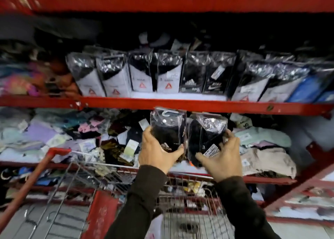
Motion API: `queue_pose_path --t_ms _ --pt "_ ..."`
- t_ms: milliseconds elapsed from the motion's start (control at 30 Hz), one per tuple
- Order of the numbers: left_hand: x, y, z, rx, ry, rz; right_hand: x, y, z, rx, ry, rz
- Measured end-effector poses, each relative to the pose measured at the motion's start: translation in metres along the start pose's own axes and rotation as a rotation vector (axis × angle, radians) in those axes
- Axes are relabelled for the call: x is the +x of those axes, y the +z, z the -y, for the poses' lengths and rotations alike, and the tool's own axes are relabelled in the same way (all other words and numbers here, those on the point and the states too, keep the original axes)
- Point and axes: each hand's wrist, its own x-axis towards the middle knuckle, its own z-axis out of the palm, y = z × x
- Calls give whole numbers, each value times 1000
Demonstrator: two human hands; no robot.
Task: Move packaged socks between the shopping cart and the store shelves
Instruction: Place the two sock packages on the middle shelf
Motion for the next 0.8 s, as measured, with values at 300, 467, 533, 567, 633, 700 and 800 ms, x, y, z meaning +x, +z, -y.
queue_pose_path --t_ms 300,467,533,567,633,700,800 --pt "79 -13 -89 -319 292 -227 105 -31 35 184 -194 -351" --pt "123 10 -121 -360 303 -216 151 -14 40 252 -214 -443" --pt "135 23 -127 -361 274 -197 163 -5 37 257 -200 -431" --pt "139 28 -128 -356 254 -185 166 0 36 253 -189 -423" --pt "144 38 -128 -339 226 -165 169 9 31 237 -168 -415" --pt "148 48 -127 -294 217 -166 171 16 27 217 -146 -404" --pt "148 59 -127 -166 162 -177 170 24 23 156 -125 -396"
